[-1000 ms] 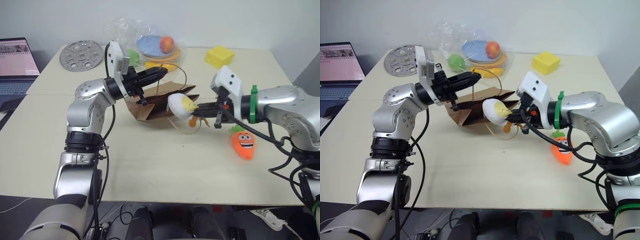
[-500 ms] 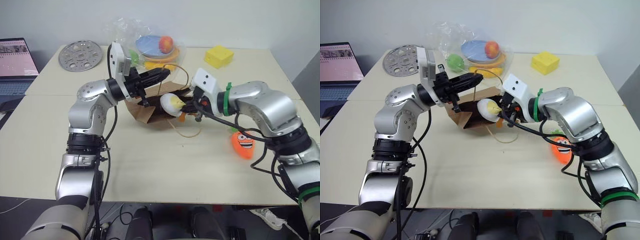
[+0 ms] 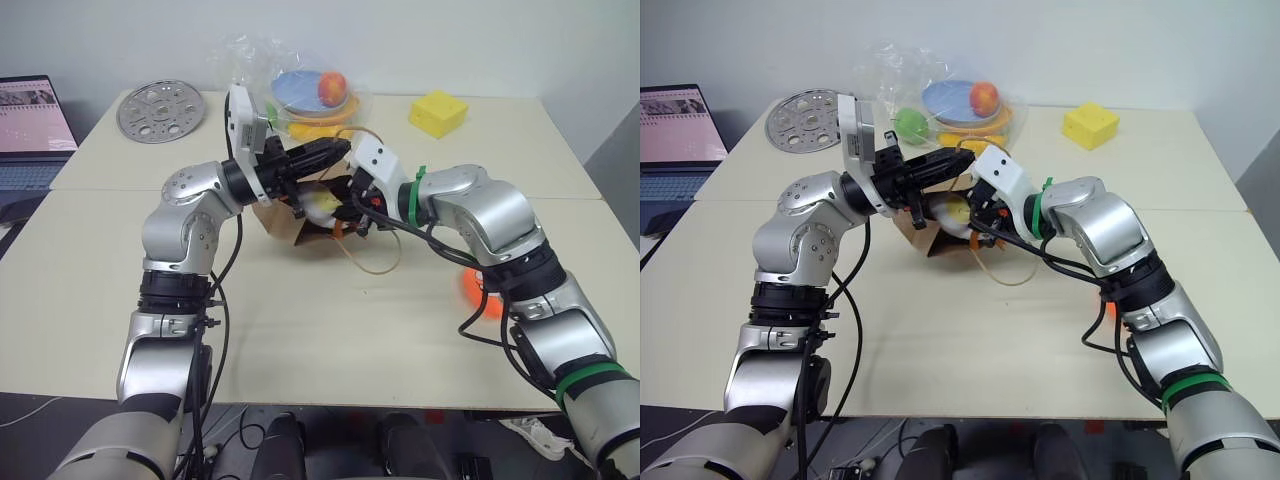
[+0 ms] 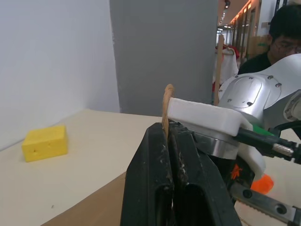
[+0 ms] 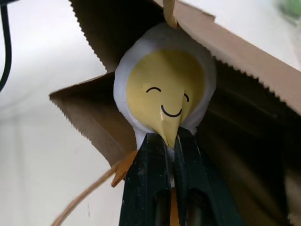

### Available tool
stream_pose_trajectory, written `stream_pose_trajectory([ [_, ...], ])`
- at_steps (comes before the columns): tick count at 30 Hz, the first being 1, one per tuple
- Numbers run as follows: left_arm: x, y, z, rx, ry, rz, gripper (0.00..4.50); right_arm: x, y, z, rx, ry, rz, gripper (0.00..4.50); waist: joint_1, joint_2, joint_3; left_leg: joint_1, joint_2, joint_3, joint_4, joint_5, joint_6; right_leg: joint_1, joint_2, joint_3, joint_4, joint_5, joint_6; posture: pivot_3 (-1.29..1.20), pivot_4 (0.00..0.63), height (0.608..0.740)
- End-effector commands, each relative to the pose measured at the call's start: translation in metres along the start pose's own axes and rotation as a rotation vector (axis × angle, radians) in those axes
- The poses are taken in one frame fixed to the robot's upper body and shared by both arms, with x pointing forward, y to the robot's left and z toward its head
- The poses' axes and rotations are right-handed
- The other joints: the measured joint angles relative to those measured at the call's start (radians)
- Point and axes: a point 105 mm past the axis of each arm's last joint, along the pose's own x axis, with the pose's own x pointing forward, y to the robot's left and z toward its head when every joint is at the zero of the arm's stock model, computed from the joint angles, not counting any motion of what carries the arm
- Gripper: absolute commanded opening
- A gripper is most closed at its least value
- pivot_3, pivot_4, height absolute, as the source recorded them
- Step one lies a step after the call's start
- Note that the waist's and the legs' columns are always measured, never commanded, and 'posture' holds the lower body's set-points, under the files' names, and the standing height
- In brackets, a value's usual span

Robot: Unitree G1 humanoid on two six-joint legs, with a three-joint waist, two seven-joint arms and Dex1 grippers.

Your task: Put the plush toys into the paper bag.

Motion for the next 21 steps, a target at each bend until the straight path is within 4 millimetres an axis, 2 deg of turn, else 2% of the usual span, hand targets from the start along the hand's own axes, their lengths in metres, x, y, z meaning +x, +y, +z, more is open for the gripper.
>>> stream_pose_trajectory([
  [1,0.002,-0.003,0.013,0.031,-0.036,-0.016,0.0,-0.008,-0.009,0.018,0.008,-0.1,-0.053,0.75,0.001,0.0,0.0,0.0,0.0,0.0,0.0,0.0,0.0,0.0,0.0,0.0,0.0,0.0,0.0,0.0,0.15,0.74],
  [12,0.001,-0.001,0.012,0.033,-0.031,-0.013,0.0,-0.035,0.0,0.036,0.059,-0.226,-0.072,4.49,0.001,0.0,0.0,0.0,0.0,0.0,0.0,0.0,0.0,0.0,0.0,0.0,0.0,0.0,0.0,0.0,0.15,0.74],
  [17,0.001,0.002,0.013,0.037,-0.035,-0.005,0.0,-0.051,0.0,0.031,0.06,-0.238,-0.125,4.49,0.002,0.0,0.0,0.0,0.0,0.0,0.0,0.0,0.0,0.0,0.0,0.0,0.0,0.0,0.0,0.0,0.15,0.74],
  [19,-0.001,0.004,0.013,0.04,-0.034,0.001,0.0,-0.07,0.001,0.025,0.067,-0.241,-0.142,4.49,0.005,0.0,0.0,0.0,0.0,0.0,0.0,0.0,0.0,0.0,0.0,0.0,0.0,0.0,0.0,0.0,0.15,0.74],
  [21,-0.003,0.005,0.013,0.042,-0.033,0.008,0.0,-0.092,-0.006,0.01,0.057,-0.195,-0.206,4.49,0.012,0.0,0.0,-0.001,0.0,0.0,0.0,0.0,0.0,0.0,0.0,0.0,0.0,0.0,0.0,0.0,0.15,0.74],
])
